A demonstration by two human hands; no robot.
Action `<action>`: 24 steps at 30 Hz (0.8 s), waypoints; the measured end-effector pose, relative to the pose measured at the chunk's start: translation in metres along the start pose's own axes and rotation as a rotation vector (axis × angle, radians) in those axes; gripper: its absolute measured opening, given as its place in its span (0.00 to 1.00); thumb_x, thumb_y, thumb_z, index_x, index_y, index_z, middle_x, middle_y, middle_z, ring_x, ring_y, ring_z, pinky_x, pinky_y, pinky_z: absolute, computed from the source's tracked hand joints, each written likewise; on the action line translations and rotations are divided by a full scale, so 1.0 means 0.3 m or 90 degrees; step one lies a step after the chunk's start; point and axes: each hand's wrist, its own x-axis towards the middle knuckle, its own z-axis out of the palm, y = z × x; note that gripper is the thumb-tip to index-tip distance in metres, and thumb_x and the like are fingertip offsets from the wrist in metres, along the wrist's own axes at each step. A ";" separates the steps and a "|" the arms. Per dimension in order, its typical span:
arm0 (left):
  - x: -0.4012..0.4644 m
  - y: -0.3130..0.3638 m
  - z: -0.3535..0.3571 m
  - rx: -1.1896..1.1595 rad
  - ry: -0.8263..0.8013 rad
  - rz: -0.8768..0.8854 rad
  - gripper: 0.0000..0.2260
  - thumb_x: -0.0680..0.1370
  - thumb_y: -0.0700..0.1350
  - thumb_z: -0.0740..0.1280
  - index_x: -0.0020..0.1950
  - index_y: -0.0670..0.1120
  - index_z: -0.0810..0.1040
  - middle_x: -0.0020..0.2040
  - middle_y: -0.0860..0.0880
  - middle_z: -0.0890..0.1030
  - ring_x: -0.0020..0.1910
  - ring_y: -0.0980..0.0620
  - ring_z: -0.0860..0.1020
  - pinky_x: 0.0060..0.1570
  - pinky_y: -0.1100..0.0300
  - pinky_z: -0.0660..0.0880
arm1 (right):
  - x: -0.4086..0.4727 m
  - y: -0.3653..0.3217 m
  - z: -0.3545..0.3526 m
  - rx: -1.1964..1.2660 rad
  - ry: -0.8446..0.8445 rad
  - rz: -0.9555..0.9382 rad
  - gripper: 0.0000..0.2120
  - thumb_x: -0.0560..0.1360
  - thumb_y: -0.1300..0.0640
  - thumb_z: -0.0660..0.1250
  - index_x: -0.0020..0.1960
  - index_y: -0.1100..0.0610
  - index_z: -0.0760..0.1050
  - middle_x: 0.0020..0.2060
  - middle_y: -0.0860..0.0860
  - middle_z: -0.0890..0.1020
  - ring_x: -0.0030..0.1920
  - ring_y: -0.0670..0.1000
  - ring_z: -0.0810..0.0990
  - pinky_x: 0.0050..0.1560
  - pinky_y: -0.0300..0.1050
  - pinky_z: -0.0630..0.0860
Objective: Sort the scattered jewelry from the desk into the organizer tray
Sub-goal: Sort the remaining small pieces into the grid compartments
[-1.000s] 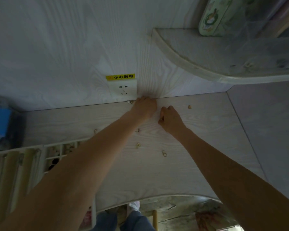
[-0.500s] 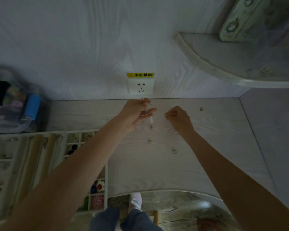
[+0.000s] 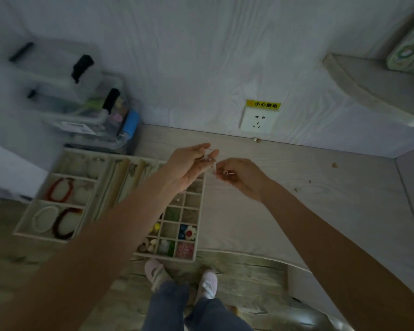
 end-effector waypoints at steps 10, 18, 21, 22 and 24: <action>-0.138 -0.007 -0.274 -0.120 -0.048 0.054 0.11 0.82 0.35 0.53 0.48 0.42 0.73 0.32 0.46 0.79 0.30 0.53 0.79 0.37 0.58 0.80 | -0.047 0.121 0.229 -0.186 -0.189 -0.018 0.12 0.76 0.76 0.55 0.47 0.66 0.76 0.39 0.58 0.79 0.40 0.49 0.80 0.41 0.34 0.78; -0.177 -0.034 -0.399 -0.180 0.109 0.029 0.14 0.82 0.36 0.53 0.64 0.41 0.73 0.30 0.50 0.68 0.24 0.58 0.67 0.25 0.67 0.66 | -0.063 0.185 0.284 -0.194 -0.154 0.010 0.10 0.79 0.69 0.57 0.44 0.62 0.74 0.33 0.51 0.84 0.33 0.45 0.83 0.37 0.38 0.73; -0.198 -0.043 -0.423 -0.138 0.106 0.026 0.15 0.83 0.37 0.51 0.67 0.39 0.70 0.31 0.51 0.66 0.21 0.60 0.65 0.18 0.70 0.60 | -0.069 0.199 0.278 -0.169 -0.159 -0.011 0.09 0.78 0.70 0.58 0.45 0.65 0.75 0.36 0.54 0.84 0.37 0.46 0.83 0.35 0.35 0.76; -0.202 -0.046 -0.429 -0.102 0.105 0.027 0.16 0.83 0.37 0.50 0.67 0.38 0.69 0.31 0.51 0.65 0.20 0.60 0.64 0.17 0.70 0.58 | -0.071 0.203 0.275 -0.165 -0.157 -0.013 0.08 0.77 0.71 0.59 0.46 0.66 0.76 0.37 0.55 0.83 0.38 0.47 0.83 0.37 0.35 0.77; -0.208 -0.052 -0.439 -0.045 0.106 0.029 0.16 0.83 0.37 0.50 0.67 0.38 0.69 0.31 0.51 0.65 0.19 0.60 0.63 0.17 0.69 0.57 | -0.070 0.212 0.267 -0.143 -0.141 -0.014 0.08 0.75 0.73 0.60 0.46 0.66 0.77 0.39 0.57 0.82 0.40 0.48 0.84 0.42 0.36 0.79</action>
